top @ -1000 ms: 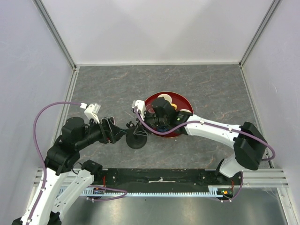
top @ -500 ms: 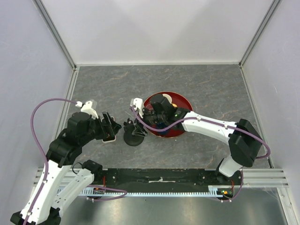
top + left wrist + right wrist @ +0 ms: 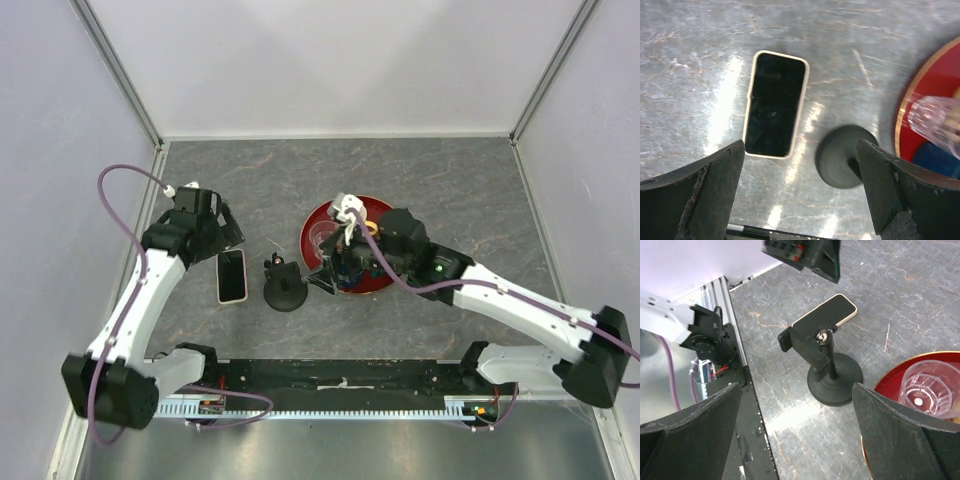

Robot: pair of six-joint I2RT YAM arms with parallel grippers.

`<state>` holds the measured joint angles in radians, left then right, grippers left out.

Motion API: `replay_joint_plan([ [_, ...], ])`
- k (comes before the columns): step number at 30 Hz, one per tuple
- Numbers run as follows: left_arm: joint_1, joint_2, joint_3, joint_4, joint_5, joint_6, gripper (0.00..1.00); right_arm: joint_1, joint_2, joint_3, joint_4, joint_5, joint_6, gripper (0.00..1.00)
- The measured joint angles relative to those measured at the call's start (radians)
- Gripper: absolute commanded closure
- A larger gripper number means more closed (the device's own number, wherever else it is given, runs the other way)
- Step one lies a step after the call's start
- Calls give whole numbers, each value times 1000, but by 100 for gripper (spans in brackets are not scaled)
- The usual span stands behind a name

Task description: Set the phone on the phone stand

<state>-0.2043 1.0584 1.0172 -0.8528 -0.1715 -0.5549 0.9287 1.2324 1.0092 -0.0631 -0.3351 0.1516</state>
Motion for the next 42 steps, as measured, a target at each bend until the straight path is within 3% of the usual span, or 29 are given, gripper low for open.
replay_joint_plan([
  [6,43,219,-5,31,18,29,0,0,-174,-64,-8,19,60,2],
  [14,43,319,-91,100,12,30,0,0,-203,-73,-11,-9,85,2],
  [22,95,208,-290,243,43,28,0,0,-254,-105,-23,-13,83,2],
  [27,132,167,-315,293,29,19,0,0,-294,-119,-23,-14,80,2],
  [34,236,175,-407,390,132,-18,0,0,-298,-119,-20,-28,80,2],
  [42,241,185,-425,456,243,-53,0,0,-298,-119,-20,-30,80,2],
])
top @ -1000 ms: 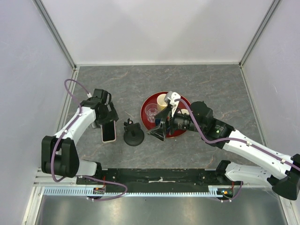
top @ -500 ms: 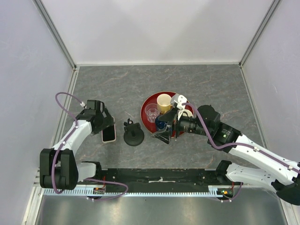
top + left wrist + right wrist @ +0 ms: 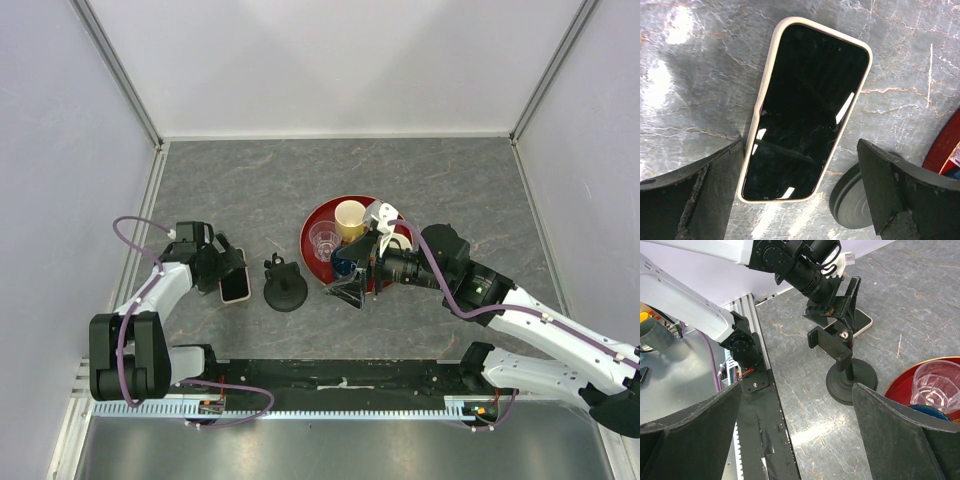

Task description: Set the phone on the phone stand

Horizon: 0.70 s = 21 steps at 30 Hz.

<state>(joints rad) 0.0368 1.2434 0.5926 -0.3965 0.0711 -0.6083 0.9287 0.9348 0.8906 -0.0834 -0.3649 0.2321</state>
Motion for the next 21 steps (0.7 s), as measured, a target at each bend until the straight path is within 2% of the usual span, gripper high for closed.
replay_joint_plan([
  [11,-4,-31,-21,14,45,-8,2,0,28,6,0,0,-12,2],
  [21,-106,141,137,-100,-23,13,2,0,42,14,0,-4,-11,2],
])
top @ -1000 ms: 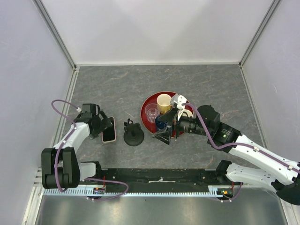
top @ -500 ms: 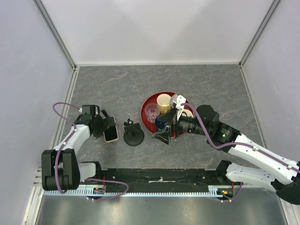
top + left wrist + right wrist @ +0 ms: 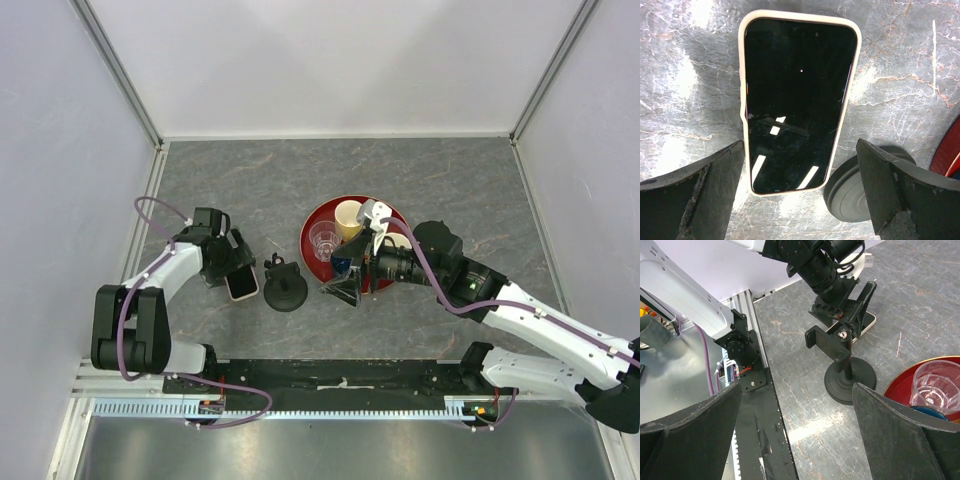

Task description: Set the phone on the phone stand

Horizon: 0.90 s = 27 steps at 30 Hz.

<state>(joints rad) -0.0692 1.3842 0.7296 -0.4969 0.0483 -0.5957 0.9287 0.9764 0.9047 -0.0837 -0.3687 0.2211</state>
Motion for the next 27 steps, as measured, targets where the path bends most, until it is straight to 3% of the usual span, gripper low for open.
replay_joint_plan([
  [14,-92,95,63,-91,-117,-6,5,0,2,28,-9,15,28,2],
  [17,-102,102,67,-105,-137,-21,13,0,2,33,-9,40,46,2],
  [20,-111,127,85,-126,-156,-38,30,0,2,33,-17,73,61,2],
  [21,-114,143,101,-142,-158,-43,41,0,2,33,-21,84,64,2],
  [22,-117,163,119,-161,-159,-45,46,0,2,33,-24,93,68,2],
  [27,-115,242,203,-250,-140,-48,51,0,-7,33,-42,128,80,2],
])
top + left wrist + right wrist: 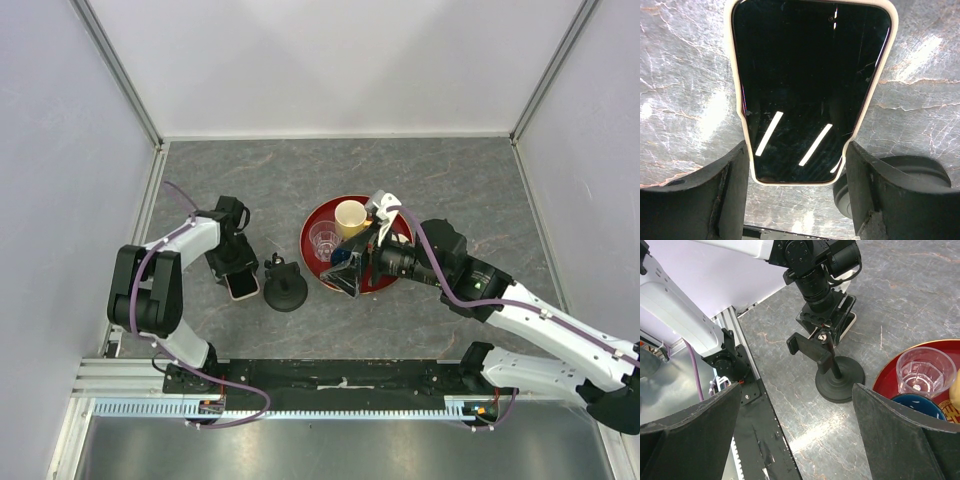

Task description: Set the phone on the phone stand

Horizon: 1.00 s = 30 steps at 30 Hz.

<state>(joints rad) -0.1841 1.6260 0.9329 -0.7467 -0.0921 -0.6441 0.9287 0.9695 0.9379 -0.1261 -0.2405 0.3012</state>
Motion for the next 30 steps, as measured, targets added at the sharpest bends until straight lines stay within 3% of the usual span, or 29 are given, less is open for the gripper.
replay_joint_plan([
  [5,6,-8,-2,-1,6,0,62,-1,-16,0,-4,14,3,2],
  [8,10,-35,-26,22,0,-3,81,-1,-17,0,-5,14,5,2],
  [10,10,-54,-45,39,-5,-8,88,-1,-17,0,-7,14,7,2],
  [12,10,-73,-61,55,-9,-13,94,-1,-15,0,-10,14,7,2],
  [15,10,-98,-84,65,-16,-15,94,-1,-7,0,-11,14,7,2],
  [16,11,-105,-89,65,-18,-15,89,-1,-3,0,-11,14,7,2],
  [17,13,-109,-92,65,-19,-15,69,-1,0,0,-11,14,7,2],
  [19,13,-117,-95,69,-16,-15,43,-1,6,0,-12,15,7,2],
  [20,14,-118,-95,71,-14,-15,3,-1,8,0,-11,14,7,2],
  [30,15,-114,-88,82,6,-16,0,-1,9,-1,-12,22,2,2],
])
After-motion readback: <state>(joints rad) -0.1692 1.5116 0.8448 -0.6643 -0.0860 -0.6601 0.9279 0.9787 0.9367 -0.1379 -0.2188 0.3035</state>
